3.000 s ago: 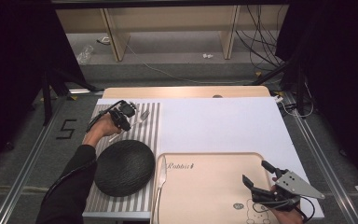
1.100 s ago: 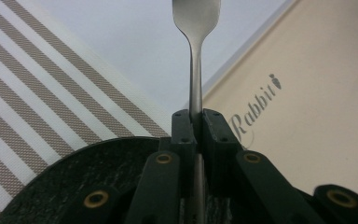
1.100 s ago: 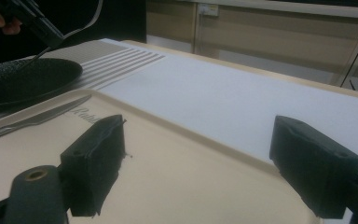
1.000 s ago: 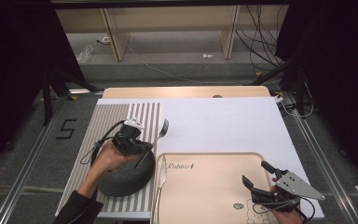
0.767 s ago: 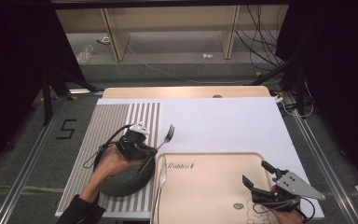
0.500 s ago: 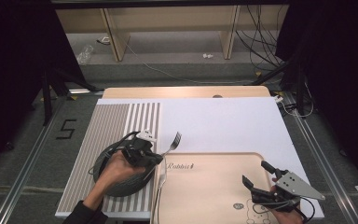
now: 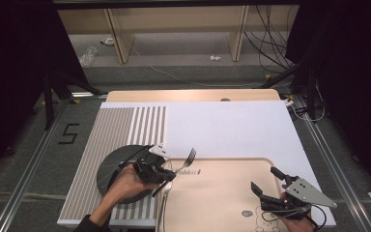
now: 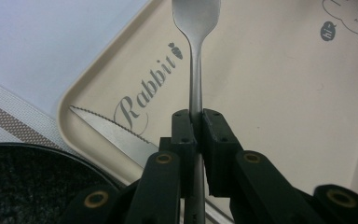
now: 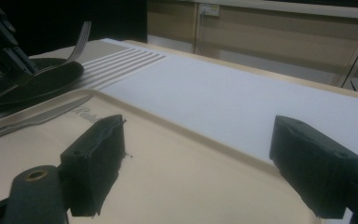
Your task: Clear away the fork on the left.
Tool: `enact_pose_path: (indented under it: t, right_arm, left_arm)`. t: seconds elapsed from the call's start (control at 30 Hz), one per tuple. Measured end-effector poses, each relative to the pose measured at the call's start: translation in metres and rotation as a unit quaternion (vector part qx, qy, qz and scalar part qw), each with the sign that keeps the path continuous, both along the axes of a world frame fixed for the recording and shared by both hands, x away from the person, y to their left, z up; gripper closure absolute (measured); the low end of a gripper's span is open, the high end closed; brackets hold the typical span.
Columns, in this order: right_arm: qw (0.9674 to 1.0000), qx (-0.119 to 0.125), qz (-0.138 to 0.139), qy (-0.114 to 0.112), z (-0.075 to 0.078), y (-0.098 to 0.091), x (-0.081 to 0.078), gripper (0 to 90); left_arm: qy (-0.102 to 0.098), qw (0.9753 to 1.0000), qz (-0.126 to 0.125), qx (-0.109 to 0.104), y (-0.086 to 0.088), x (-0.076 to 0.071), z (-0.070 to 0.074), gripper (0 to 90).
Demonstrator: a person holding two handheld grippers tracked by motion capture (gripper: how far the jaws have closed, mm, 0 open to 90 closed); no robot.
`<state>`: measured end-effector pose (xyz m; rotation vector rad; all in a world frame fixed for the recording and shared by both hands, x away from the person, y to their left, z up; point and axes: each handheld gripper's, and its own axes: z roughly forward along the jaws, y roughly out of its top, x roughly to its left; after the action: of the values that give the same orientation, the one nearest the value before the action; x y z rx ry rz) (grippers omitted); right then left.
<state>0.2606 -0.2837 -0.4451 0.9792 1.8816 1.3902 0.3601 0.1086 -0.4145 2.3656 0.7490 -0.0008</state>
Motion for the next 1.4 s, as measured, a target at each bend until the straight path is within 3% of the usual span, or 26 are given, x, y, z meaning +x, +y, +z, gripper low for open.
enact_pose_path:
  t: [0.33, 0.53, 0.67, 0.93, 1.4]
  right_arm:
    - [1.0, 0.001, 0.0, 0.002, 0.0, 0.0, 0.0, 18.9]
    - [1.0, 0.001, -0.001, 0.001, 0.0, 0.0, 0.0, 18.8]
    - [1.0, 0.001, -0.001, 0.0, 0.0, 0.0, -0.001, 18.9]
    - [1.0, 0.0, -0.001, 0.0, 0.001, 0.0, -0.001, 18.9]
    - [1.0, 0.001, 0.0, -0.001, 0.001, 0.0, -0.001, 18.8]
  left_arm:
    - [0.016, 0.9997, -0.019, -0.006, -0.009, -0.013, -0.003, 83.6]
    - [0.061, 0.9964, -0.045, -0.039, -0.02, -0.024, -0.01, 83.6]
    - [0.076, 0.9948, -0.057, -0.036, -0.028, -0.029, -0.015, 83.6]
    - [0.089, 0.9938, -0.051, -0.043, -0.031, -0.032, -0.019, 83.6]
    - [0.111, 0.992, -0.047, -0.036, -0.034, -0.038, -0.029, 83.6]
